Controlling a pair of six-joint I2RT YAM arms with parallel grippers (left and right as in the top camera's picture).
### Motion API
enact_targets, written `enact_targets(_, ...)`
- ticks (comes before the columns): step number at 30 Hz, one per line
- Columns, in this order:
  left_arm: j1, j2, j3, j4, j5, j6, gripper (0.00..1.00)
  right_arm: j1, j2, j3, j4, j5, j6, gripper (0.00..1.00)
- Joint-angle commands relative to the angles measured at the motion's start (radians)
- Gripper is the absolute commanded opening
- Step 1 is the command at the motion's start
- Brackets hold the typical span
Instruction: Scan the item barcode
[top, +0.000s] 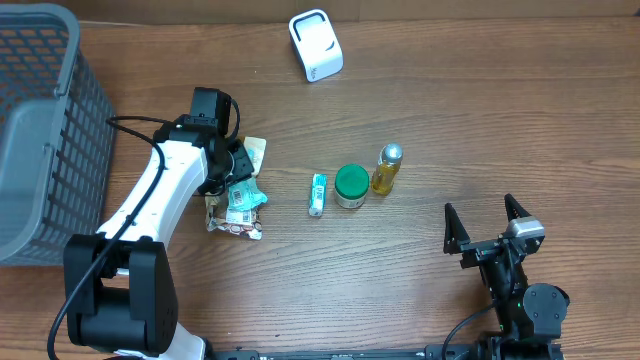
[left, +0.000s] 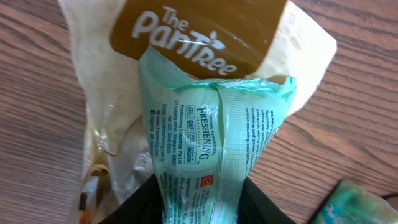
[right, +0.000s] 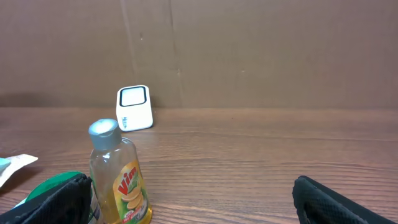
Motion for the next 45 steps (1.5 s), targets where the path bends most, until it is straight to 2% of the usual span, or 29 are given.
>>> enact_targets(1, -0.016, 0.004, -0.008, 0.005, 0.058, 0.005, 0.36, -0.003, -0.007, -0.011, 0.006, -0.005, 0.003, 1.0)
enact_targets(18, -0.132, 0.005, -0.011, 0.032, 0.07, 0.004, 0.34, -0.003, -0.007, -0.011, 0.006, -0.005, 0.003, 1.0)
enact_targets(21, -0.139, 0.005, -0.011, 0.047, 0.071, 0.004, 0.28, -0.003, -0.007, -0.011, 0.006, -0.005, 0.003, 1.0)
enact_targets(22, -0.138, 0.005, -0.011, 0.054, 0.075, 0.004, 0.15, -0.003, -0.007, -0.011, 0.006, -0.005, 0.003, 1.0)
enact_targets(23, -0.138, 0.005, -0.011, 0.054, 0.076, 0.004, 0.1, -0.003, -0.007, -0.011, 0.006, -0.005, 0.003, 1.0)
enact_targets(26, -0.14, 0.005, -0.011, 0.035, 0.075, 0.005, 0.04, -0.003, -0.007, -0.011, 0.006, -0.005, 0.003, 1.0)
enact_targets(37, -0.193, 0.054, -0.011, 0.005, 0.072, -0.004, 0.04, -0.003, -0.007, -0.011, 0.006, -0.005, 0.003, 1.0)
enact_targets(42, -0.198, 0.171, -0.011, 0.036, 0.089, -0.008, 0.04, -0.003, -0.007, -0.011, 0.006, -0.005, 0.003, 1.0)
enact_targets(45, -0.198, 0.249, -0.011, 0.059, 0.16, -0.006, 0.09, -0.003, -0.007, -0.011, 0.006, -0.005, 0.003, 1.0)
